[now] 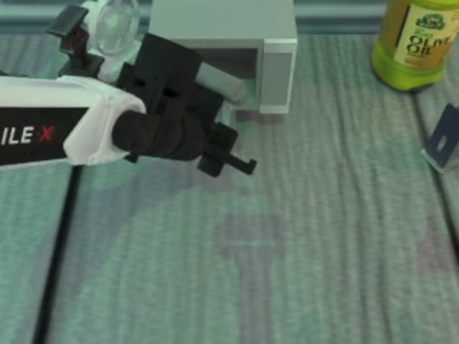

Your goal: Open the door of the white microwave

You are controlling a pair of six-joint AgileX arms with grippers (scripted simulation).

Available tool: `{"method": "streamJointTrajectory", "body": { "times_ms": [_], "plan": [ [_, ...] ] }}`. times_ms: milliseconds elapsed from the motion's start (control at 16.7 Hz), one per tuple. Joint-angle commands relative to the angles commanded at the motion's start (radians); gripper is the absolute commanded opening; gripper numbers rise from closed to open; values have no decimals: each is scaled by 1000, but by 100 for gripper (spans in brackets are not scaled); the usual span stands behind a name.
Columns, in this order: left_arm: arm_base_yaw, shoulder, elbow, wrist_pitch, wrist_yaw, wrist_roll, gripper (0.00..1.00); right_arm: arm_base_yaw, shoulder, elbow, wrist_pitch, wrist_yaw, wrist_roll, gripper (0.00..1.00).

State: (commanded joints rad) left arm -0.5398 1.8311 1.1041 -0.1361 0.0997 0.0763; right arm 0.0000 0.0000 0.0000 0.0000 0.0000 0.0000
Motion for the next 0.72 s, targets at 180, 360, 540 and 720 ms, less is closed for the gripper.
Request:
{"method": "streamJointTrajectory", "body": {
  "times_ms": [180,360,540,720],
  "plan": [
    [-8,1,0,-1,9,-6,0,0,0,0,0,0,0,100],
    [3,-6,-9,-2,21,16,0,0,0,0,0,0,0,100],
    [18,-16,-19,-2,38,44,0,0,0,0,0,0,0,100],
    [19,-16,-20,-2,39,47,0,0,0,0,0,0,0,100]
  ]
}}
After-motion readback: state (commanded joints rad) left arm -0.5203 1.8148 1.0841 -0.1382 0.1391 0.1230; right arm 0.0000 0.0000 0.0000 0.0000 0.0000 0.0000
